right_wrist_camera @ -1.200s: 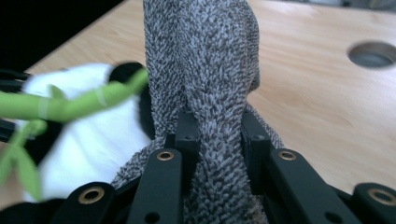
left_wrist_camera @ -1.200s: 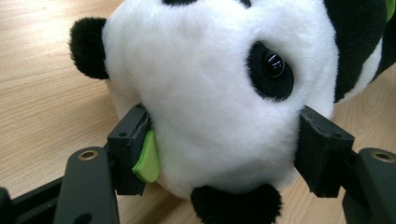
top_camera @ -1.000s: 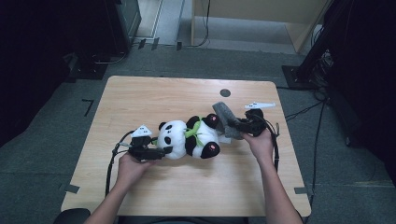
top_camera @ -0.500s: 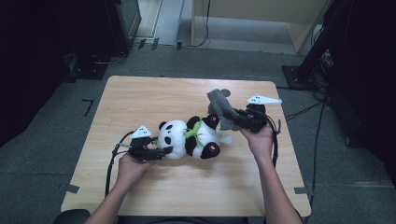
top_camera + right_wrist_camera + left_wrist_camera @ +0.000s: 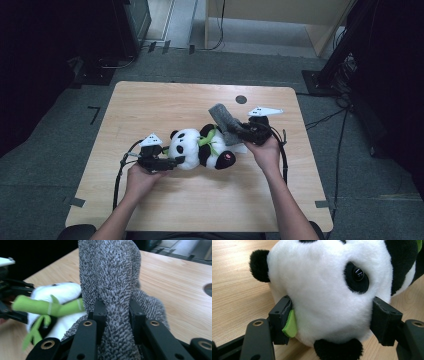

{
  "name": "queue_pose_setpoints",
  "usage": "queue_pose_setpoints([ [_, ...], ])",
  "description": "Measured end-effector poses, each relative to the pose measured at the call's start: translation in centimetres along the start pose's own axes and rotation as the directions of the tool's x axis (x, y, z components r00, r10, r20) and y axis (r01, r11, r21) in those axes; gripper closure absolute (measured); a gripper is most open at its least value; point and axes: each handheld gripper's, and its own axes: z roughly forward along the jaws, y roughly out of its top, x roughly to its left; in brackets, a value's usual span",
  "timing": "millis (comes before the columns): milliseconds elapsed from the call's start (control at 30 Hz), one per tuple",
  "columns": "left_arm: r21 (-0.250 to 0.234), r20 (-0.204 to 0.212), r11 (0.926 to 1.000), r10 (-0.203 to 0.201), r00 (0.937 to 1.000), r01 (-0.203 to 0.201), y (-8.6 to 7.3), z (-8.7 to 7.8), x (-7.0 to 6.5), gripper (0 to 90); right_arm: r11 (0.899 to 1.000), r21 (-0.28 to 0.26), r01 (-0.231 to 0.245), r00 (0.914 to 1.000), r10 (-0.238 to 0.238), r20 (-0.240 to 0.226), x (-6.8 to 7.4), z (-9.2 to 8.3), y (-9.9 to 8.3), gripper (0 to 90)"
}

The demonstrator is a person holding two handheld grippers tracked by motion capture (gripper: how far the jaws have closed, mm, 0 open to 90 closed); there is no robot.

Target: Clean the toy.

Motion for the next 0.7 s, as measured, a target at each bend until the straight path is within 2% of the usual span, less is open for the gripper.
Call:
queue_pose_setpoints([
  [367, -0.004, 0.011, 0.9999, -0.014, 0.9998, 0.014, 0.0, 0.0, 0.2, 29.4, 0.996, 0.028, -0.084, 0.9957, 0.082, 0.042, -2.4, -0.7, -1.3, 74.2],
  [567, 0.001, 0.015, 0.9999, -0.011, 0.9998, 0.011, 0.1, 0.0, 0.3, 29.1, 0.991, 0.063, -0.114, 0.9909, 0.109, 0.078, -3.4, -0.9, -2.3, 74.5],
  [700, -0.001, 0.016, 0.9999, -0.011, 0.9998, 0.011, 0.0, 0.0, 0.3, 29.0, 0.988, 0.086, -0.131, 0.9856, 0.120, 0.119, -4.1, -1.3, -2.8, 74.7],
])
